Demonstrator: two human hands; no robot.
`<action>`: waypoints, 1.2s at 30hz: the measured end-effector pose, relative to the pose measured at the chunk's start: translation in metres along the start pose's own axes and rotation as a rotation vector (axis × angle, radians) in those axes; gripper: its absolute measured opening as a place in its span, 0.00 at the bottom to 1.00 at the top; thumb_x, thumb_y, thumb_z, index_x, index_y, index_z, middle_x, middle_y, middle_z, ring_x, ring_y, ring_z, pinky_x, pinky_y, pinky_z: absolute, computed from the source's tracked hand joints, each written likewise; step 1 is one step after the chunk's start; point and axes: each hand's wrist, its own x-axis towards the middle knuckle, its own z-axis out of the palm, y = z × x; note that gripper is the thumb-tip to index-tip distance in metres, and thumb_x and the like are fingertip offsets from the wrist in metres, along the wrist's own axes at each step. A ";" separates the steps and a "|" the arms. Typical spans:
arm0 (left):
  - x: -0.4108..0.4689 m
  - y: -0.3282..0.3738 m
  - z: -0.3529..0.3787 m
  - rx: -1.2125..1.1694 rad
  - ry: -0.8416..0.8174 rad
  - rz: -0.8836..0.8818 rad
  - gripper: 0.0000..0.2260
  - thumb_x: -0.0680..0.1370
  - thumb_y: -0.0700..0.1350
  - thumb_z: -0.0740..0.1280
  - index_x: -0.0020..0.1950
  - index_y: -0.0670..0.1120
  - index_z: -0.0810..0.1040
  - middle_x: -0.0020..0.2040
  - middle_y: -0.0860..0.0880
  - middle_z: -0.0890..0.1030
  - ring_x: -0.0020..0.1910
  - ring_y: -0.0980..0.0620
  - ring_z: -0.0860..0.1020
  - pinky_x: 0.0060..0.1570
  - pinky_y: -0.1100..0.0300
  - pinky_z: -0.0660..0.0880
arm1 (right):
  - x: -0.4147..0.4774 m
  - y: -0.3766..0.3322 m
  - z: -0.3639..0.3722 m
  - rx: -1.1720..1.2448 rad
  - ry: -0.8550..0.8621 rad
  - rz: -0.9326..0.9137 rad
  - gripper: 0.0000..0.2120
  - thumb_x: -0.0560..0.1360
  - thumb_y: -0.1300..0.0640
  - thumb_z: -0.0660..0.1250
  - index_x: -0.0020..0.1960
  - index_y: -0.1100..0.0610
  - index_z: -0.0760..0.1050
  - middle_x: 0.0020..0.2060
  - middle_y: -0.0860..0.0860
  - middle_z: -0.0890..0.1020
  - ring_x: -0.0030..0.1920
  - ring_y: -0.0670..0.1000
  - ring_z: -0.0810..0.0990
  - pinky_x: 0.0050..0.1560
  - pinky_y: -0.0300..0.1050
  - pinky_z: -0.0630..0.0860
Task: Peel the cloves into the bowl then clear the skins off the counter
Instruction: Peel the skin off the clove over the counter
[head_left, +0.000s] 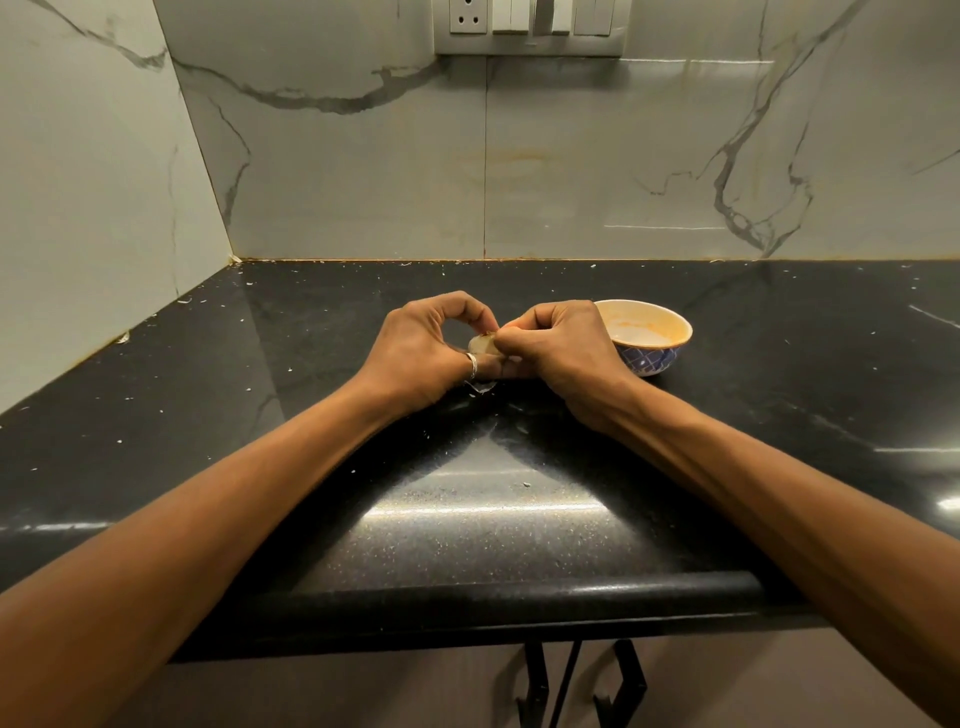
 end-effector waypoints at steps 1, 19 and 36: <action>-0.001 0.001 -0.001 -0.007 0.011 -0.002 0.18 0.61 0.54 0.84 0.46 0.56 0.83 0.43 0.56 0.85 0.41 0.53 0.82 0.56 0.46 0.80 | -0.001 -0.001 0.000 0.055 -0.026 0.017 0.05 0.71 0.65 0.73 0.36 0.59 0.82 0.35 0.58 0.85 0.38 0.56 0.83 0.52 0.63 0.82; -0.004 0.019 -0.004 -0.395 -0.054 -0.287 0.03 0.78 0.40 0.72 0.50 0.42 0.81 0.45 0.41 0.83 0.43 0.49 0.84 0.43 0.59 0.83 | 0.000 0.001 -0.004 0.123 -0.120 -0.060 0.03 0.75 0.66 0.73 0.42 0.61 0.83 0.41 0.61 0.86 0.47 0.60 0.87 0.52 0.57 0.84; -0.001 0.019 -0.006 -0.674 0.070 -0.398 0.03 0.78 0.32 0.66 0.49 0.38 0.80 0.52 0.39 0.85 0.49 0.44 0.85 0.45 0.54 0.84 | 0.002 -0.002 -0.003 0.298 -0.109 -0.015 0.04 0.76 0.71 0.69 0.42 0.68 0.78 0.37 0.60 0.82 0.40 0.54 0.85 0.44 0.43 0.84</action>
